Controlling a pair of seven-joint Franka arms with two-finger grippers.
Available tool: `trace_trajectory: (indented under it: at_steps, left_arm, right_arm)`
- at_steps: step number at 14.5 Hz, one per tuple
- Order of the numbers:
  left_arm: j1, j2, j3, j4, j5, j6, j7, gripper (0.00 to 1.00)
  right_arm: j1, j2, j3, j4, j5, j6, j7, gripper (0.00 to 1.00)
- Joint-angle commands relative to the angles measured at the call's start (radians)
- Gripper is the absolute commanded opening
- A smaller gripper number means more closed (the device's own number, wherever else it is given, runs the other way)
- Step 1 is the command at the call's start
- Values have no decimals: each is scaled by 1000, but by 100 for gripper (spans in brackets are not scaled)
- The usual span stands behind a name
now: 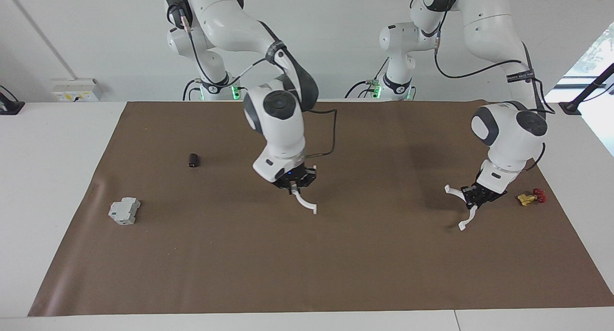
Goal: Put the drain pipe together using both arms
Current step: 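Carry both clamp halves toward each other at the table centre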
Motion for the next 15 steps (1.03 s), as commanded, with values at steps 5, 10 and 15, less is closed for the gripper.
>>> trace_trajectory:
  at_steps: [5,10,15]
  left_arm:
    - [-183,-10,10,26,13,-43,-207,0]
    - [-358,-1,10,26,80,-42,-449,0]
    - [-447,31,10,31,113,-40,-574,0]
  right_arm:
    - [-30,42,0,-24,-47,59,-70,0]
    - [-18,33,2,-110,-44,85,-83,0]
    - [-16,18,2,-170,-44,156,-101,41]
